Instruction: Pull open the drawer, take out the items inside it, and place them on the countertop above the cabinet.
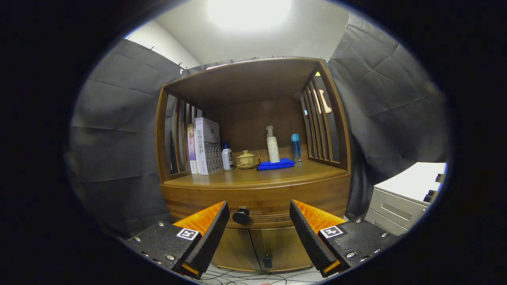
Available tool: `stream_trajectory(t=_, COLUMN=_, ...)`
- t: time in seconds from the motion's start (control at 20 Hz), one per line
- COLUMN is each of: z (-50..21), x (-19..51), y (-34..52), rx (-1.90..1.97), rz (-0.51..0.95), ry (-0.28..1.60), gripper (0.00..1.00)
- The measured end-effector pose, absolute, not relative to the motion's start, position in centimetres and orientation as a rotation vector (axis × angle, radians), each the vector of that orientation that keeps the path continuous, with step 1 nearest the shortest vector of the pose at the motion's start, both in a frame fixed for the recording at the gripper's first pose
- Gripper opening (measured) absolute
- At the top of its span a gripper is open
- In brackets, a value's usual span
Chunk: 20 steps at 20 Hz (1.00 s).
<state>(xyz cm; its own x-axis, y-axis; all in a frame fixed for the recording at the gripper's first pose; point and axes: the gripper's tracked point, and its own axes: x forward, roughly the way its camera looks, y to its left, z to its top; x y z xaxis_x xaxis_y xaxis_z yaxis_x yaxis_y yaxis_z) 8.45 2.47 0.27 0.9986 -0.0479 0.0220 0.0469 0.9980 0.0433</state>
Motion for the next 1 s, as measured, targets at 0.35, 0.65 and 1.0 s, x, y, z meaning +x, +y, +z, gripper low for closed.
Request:
stream_trajectory(t=0.35, z=-0.4, x=13.7, y=4.8, rx=0.023, rz=-0.026, ry=-0.027, gripper=0.95)
stream_trajectory(t=0.65, z=-4.6, x=18.0, y=5.6, rx=0.025, rz=-0.010, ry=0.055, gripper=0.95)
stream_trajectory(t=1.0, z=-8.3, x=19.7, y=6.5, rx=0.018, rz=-0.003, ry=0.143, gripper=0.74)
